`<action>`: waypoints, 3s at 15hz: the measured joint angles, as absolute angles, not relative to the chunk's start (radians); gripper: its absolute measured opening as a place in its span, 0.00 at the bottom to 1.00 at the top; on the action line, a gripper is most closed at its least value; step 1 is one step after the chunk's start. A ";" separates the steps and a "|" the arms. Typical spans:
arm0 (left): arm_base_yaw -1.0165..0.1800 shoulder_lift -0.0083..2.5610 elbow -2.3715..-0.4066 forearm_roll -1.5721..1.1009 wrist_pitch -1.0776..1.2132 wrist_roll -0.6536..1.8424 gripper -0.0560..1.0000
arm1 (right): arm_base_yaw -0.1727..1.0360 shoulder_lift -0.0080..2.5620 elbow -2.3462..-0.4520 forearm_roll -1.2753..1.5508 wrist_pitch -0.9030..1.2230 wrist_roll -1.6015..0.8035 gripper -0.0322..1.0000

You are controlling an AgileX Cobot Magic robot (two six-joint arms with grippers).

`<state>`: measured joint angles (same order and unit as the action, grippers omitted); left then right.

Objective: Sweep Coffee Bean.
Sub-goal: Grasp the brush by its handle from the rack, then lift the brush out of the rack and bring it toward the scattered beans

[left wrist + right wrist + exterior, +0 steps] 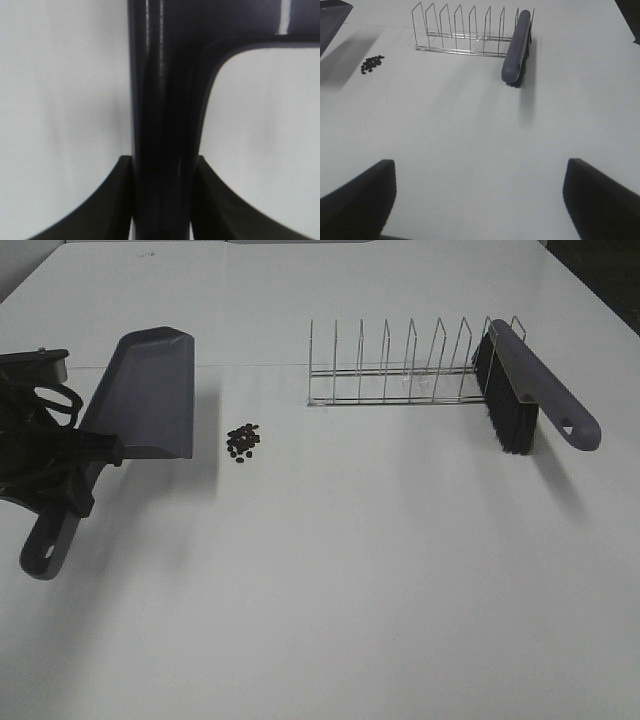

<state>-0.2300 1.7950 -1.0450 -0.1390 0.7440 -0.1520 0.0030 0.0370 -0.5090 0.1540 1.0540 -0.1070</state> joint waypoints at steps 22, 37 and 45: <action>-0.230 1.795 -1.045 -0.119 0.769 -0.151 0.30 | 0.003 2.118 -1.963 0.057 1.105 -0.104 0.72; -0.230 1.795 -1.045 -0.115 0.769 -0.151 0.30 | 0.000 2.507 -2.279 0.042 1.203 -0.055 0.30; -0.230 1.795 -1.045 -0.114 0.779 -0.151 0.30 | -0.001 2.375 -2.282 0.053 1.226 -0.055 0.30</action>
